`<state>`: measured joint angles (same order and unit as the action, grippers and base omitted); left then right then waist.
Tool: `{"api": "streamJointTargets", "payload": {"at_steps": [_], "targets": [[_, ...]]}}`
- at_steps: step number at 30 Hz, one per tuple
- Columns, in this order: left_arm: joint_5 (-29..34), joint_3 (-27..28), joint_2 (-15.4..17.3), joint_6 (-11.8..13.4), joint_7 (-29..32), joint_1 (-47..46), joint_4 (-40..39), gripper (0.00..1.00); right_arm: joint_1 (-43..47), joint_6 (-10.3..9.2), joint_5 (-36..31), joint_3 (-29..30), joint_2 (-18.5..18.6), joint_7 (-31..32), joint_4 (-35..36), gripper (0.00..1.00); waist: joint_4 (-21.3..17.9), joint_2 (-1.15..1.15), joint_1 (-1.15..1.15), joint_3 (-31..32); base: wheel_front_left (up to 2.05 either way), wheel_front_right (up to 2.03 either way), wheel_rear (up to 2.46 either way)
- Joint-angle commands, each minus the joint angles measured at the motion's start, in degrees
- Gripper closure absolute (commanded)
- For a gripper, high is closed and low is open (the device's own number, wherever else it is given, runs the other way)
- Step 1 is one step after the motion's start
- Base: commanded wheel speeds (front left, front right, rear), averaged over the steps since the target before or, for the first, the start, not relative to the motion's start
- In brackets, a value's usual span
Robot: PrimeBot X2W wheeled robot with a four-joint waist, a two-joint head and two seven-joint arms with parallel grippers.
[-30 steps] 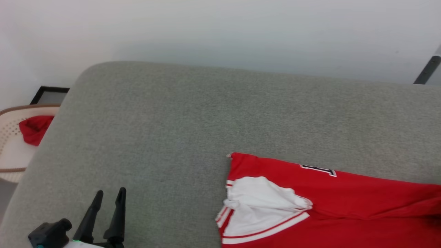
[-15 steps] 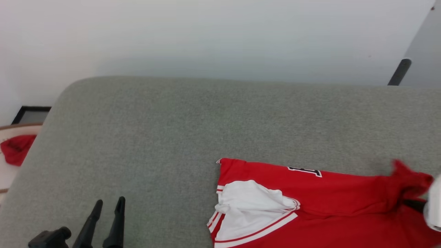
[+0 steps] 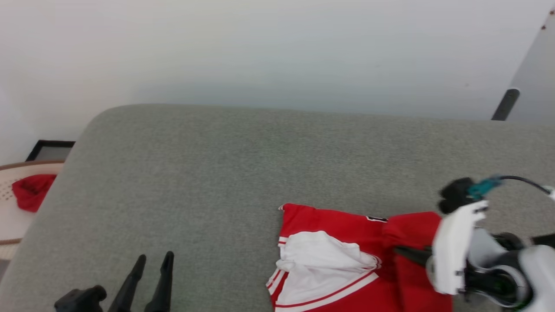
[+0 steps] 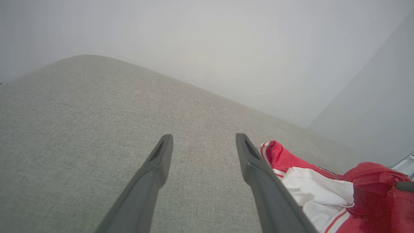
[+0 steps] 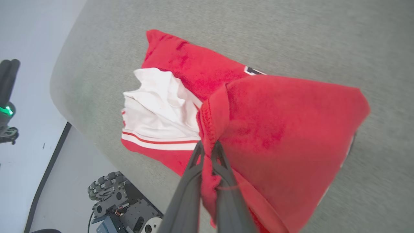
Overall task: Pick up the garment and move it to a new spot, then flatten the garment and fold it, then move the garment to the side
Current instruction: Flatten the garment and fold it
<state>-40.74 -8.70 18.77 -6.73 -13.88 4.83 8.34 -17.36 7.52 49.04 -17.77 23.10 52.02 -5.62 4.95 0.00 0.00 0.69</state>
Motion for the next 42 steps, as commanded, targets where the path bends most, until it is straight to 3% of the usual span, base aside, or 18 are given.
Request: {"api": "streamJointTargets", "payload": {"at_steps": [1,13,20,22,23,24,25,36,42], "targets": [[-0.2,-0.3,-0.2,-0.2,0.0,-0.8,0.2,0.00,-1.0,-0.06,-1.0,-0.9,-1.5,-0.6,-0.1,1.00,1.1,0.00,0.00,0.1,0.00,0.00,0.00],[-0.4,-3.0,-1.2,-0.5,-0.1,-3.5,2.1,0.00,-6.4,-0.06,-9.2,-5.1,-14.2,-6.8,-9.6,1.00,5.6,0.00,0.00,-0.6,0.00,0.00,0.00],[-0.7,-4.4,-1.6,-0.6,-0.3,-5.1,3.4,0.00,-9.4,-0.06,-11.9,-8.2,-16.4,-10.6,-16.9,1.00,7.2,0.00,0.00,-1.3,0.00,0.00,0.00],[-0.6,-4.4,-1.6,-0.7,-0.4,-5.3,3.7,0.00,-10.3,-0.06,-12.2,-9.0,-16.5,-12.0,-18.6,0.73,7.3,0.00,0.00,-1.4,0.00,0.00,0.00],[-0.7,-4.4,-1.6,-0.7,-0.5,-5.4,3.8,0.00,-10.7,-0.06,-12.2,-9.5,-16.5,-12.6,-19.2,0.53,7.3,0.00,0.00,-1.5,0.00,0.00,0.00],[-0.8,-4.4,-1.6,-0.7,-0.6,-5.5,3.9,0.00,-10.9,-0.06,-11.8,-10.0,-16.7,-13.1,-19.7,0.11,7.2,0.00,0.00,-1.5,0.00,0.00,0.00],[-1.0,-4.3,-1.5,-0.7,-0.7,-5.4,4.0,0.00,-11.2,-0.06,-11.3,-10.3,-16.9,-13.5,-20.2,0.00,7.1,0.00,0.00,-1.5,0.00,0.00,0.00],[-0.9,-2.6,-0.8,-0.7,-1.1,-4.0,3.9,0.00,-13.7,-0.06,-4.1,-12.5,-14.1,-14.5,-15.2,0.00,2.8,0.00,0.00,-1.0,0.00,0.00,0.00],[-0.1,-1.6,-0.2,-0.3,-1.2,-3.1,2.9,0.00,-12.5,-0.06,-2.3,-10.4,-9.4,-17.9,-8.5,0.00,-0.5,0.00,0.00,-0.4,0.00,0.00,0.00]]}}
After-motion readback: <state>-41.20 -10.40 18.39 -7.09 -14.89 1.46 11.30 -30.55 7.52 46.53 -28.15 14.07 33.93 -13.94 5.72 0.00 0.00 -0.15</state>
